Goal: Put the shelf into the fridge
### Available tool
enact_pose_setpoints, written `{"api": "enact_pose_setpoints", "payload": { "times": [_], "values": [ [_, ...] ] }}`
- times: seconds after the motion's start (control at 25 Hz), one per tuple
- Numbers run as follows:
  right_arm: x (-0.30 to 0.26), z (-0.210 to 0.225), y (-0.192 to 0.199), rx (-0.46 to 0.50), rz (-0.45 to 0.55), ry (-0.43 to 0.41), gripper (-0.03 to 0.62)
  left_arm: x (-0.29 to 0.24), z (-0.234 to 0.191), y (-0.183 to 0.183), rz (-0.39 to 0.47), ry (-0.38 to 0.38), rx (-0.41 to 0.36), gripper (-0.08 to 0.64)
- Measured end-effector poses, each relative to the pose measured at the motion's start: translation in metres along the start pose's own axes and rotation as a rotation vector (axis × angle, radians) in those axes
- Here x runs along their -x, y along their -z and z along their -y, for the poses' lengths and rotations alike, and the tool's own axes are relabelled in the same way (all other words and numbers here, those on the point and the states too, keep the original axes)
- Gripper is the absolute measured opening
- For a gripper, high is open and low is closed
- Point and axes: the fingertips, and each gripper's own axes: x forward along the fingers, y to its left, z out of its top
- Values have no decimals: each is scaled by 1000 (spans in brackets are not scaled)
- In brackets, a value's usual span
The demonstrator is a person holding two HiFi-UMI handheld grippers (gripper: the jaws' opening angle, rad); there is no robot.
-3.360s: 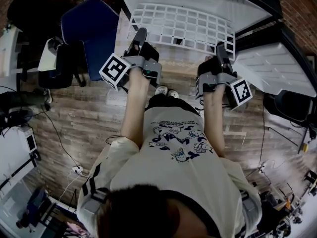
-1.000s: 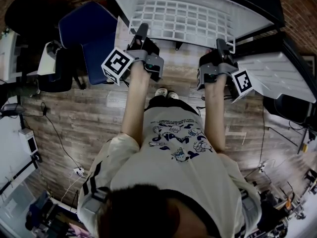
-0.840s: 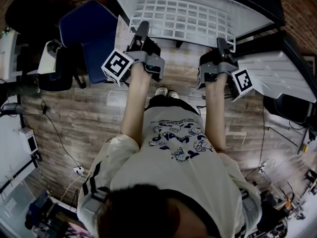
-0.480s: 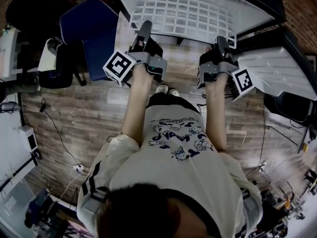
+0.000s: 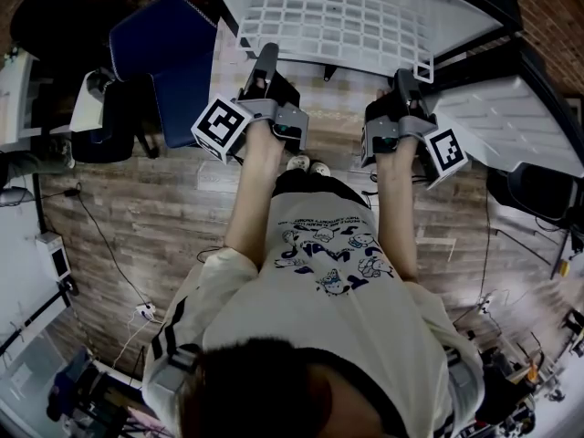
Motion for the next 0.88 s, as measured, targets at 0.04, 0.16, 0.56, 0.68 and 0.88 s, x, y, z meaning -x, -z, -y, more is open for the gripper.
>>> {"api": "enact_pose_setpoints", "payload": {
  "times": [0.04, 0.16, 0.56, 0.68, 0.88],
  "values": [
    [0, 0, 0, -1, 0, 1, 48, 0, -1, 0, -1, -6, 1, 99],
    [-2, 0, -2, -5, 10, -7, 48, 0, -6, 1, 0, -29, 10, 48],
    [-1, 1, -2, -6, 33, -6, 46, 0, -8, 1, 14, -36, 38, 41],
    [-1, 1, -2, -6, 43, -3, 46, 1, -8, 1, 20, -39, 30, 41],
    [-2, 1, -3, -11, 54, 3, 46, -1, -8, 1, 26, -51, 31, 41]
  ]
}}
